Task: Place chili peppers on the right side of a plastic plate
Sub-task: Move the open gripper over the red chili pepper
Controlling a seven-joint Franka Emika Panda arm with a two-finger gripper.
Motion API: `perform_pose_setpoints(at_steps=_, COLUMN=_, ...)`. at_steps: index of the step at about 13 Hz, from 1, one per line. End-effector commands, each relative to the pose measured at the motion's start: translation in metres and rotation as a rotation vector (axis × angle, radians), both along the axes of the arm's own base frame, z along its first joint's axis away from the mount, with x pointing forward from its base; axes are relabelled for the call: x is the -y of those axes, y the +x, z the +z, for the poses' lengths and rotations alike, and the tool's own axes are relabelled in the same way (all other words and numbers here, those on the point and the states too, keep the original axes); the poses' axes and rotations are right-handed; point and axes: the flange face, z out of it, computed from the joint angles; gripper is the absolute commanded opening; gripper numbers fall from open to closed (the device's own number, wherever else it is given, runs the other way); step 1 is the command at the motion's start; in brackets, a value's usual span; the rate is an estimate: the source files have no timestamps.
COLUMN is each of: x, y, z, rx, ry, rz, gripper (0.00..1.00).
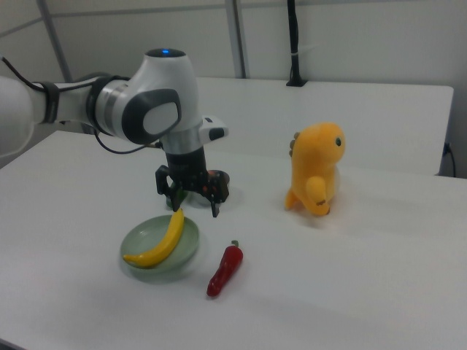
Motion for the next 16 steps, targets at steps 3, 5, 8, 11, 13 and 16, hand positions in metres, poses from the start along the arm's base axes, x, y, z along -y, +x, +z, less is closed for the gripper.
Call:
perform_pose_setpoints(at_steps=3, x=0.018, y=-0.005, z=-0.053, rx=0.020, ry=-0.021, rz=0.002, gripper=1.00)
perform_pose_setpoints(at_steps=5, x=0.030, y=-0.003, z=-0.067, rx=0.017, ry=-0.028, rz=-0.017, gripper=1.00)
perform_pose_setpoints(at_steps=8, x=0.043, y=-0.002, z=-0.086, rx=0.010, ry=-0.054, rz=-0.022, gripper=1.00)
perform_pose_setpoints(at_steps=11, x=0.053, y=-0.011, z=-0.103, rx=0.023, ry=-0.075, rz=-0.027, gripper=1.00)
perform_pose_setpoints(at_steps=13, x=0.062, y=-0.013, z=-0.108, rx=0.035, ry=-0.083, rz=-0.040, gripper=1.00)
perform_pose_setpoints(at_steps=16, x=0.066, y=-0.010, z=-0.122, rx=0.039, ry=-0.090, rz=-0.043, gripper=1.00)
